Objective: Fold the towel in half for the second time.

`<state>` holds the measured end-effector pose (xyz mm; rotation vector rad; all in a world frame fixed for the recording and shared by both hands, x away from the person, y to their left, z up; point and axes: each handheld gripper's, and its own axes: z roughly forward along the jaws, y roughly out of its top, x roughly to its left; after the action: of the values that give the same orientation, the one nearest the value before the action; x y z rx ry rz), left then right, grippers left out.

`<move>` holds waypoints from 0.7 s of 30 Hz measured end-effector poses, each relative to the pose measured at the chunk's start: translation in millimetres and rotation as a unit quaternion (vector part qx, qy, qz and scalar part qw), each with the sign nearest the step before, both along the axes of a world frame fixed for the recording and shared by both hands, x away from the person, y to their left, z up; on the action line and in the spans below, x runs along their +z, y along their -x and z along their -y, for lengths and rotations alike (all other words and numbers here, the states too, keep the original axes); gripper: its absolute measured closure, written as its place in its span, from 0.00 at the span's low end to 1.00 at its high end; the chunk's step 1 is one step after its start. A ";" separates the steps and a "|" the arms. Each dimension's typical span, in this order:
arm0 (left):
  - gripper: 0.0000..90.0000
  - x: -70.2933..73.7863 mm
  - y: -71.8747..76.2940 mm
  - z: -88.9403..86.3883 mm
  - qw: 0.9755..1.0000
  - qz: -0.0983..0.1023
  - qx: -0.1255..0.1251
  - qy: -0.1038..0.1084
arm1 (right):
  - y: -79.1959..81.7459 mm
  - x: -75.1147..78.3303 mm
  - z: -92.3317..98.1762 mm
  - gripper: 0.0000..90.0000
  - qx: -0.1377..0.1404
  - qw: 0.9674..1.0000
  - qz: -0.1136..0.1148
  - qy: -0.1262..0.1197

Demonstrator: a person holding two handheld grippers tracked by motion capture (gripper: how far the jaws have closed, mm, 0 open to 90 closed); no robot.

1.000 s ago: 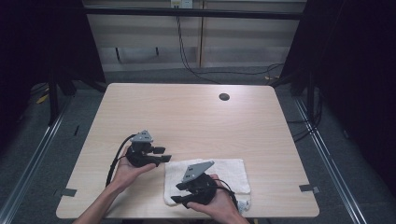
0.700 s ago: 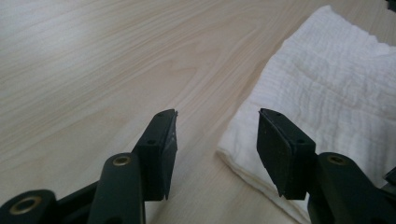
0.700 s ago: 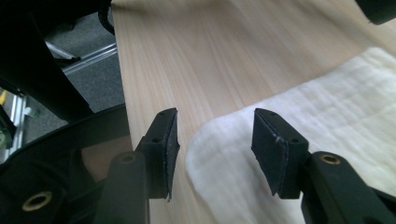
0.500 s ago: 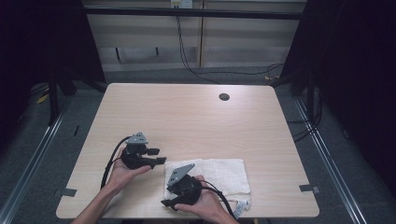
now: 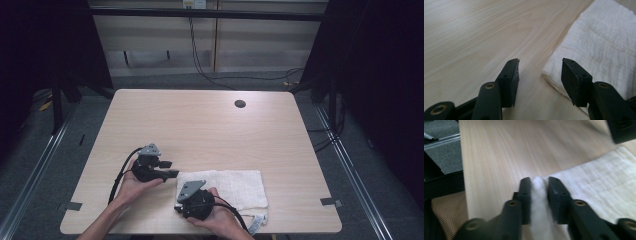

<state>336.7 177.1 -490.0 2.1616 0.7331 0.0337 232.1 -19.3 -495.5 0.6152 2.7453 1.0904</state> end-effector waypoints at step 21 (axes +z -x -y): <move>0.68 -8.2 4.3 25.2 0.998 -0.007 -0.045 -0.033 | -6.2 -0.6 3.9 0.91 -0.016 0.999 -0.030 -0.018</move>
<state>332.4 151.9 -498.2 2.2575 0.6496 -0.0034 238.3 -23.2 -496.1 0.7060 2.7607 1.1339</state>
